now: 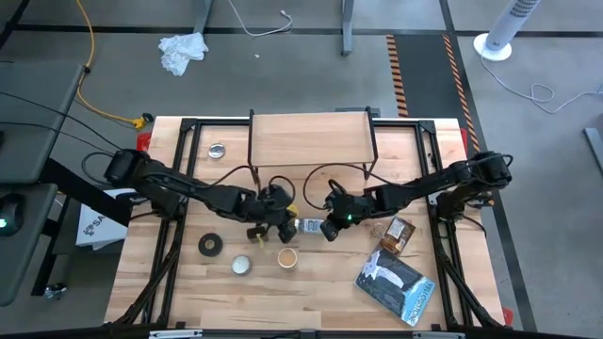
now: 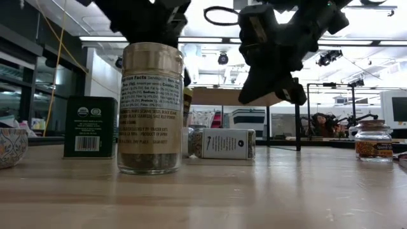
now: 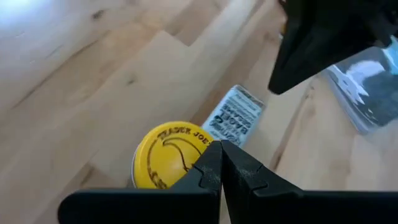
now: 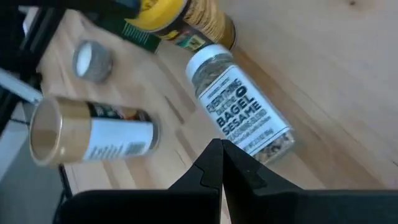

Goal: Shelf spices
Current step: Adjust the seasoning bottles

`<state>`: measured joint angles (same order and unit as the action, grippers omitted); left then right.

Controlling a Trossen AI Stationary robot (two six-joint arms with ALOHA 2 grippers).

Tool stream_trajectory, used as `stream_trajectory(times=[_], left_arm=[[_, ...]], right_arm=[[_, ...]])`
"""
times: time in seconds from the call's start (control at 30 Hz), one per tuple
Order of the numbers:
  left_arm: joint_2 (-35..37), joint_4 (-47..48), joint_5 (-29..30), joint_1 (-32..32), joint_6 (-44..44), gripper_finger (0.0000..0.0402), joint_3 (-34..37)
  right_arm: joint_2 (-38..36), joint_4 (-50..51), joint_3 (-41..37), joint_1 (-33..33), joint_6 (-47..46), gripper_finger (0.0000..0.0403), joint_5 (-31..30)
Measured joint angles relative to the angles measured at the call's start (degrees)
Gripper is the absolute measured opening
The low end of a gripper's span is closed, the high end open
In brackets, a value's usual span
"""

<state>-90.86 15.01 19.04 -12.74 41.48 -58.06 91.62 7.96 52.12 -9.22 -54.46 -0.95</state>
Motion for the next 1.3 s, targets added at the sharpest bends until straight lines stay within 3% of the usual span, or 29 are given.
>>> stream_trajectory(times=[0.17,0.37,0.73,1.0,1.3], left_arm=[[-0.5,0.8,0.9,0.0,-7.8,0.0,-4.2],[0.0,6.8,2.1,0.0,-10.2,0.0,-5.4],[-2.2,2.4,-3.8,3.5,-18.3,0.0,-5.5],[-2.7,10.3,-7.0,4.9,-18.7,0.0,-5.6],[-1.6,19.8,-7.4,2.4,-19.2,0.0,-5.7]], right_arm=[[-0.4,-0.7,0.0,-0.2,0.7,0.0,1.3],[-0.4,-1.5,0.0,-0.2,0.7,0.0,1.2],[-0.7,-6.7,0.0,-0.1,0.5,0.0,-0.4],[-3.8,-6.0,0.0,-0.1,1.2,0.0,-1.6],[-6.1,1.2,0.0,-0.2,1.6,0.0,-3.0]])
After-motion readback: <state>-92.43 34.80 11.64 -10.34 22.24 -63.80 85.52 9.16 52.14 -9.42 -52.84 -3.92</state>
